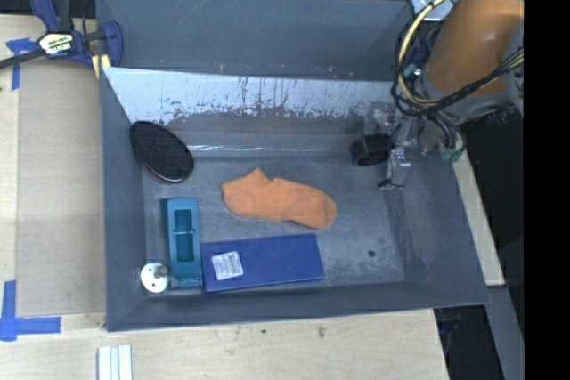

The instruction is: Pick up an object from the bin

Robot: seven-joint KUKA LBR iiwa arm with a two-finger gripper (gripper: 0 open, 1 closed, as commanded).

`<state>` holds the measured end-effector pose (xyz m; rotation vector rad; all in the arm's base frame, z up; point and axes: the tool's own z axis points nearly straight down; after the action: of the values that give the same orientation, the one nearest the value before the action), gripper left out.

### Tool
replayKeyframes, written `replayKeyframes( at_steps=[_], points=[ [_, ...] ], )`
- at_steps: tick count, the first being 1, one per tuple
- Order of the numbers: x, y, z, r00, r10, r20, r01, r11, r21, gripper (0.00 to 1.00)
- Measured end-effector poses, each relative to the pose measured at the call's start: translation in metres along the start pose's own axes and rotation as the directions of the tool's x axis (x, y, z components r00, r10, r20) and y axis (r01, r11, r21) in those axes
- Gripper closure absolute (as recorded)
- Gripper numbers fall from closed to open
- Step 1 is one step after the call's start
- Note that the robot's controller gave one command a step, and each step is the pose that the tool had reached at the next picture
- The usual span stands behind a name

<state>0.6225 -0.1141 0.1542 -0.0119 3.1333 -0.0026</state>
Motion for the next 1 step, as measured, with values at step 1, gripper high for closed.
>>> replayKeyframes(
  at_steps=[1],
  points=[
    [0.0032,0.0086,0.0366,0.999,0.041,-0.009,-0.041,0.999,-0.004,0.00]
  ],
)
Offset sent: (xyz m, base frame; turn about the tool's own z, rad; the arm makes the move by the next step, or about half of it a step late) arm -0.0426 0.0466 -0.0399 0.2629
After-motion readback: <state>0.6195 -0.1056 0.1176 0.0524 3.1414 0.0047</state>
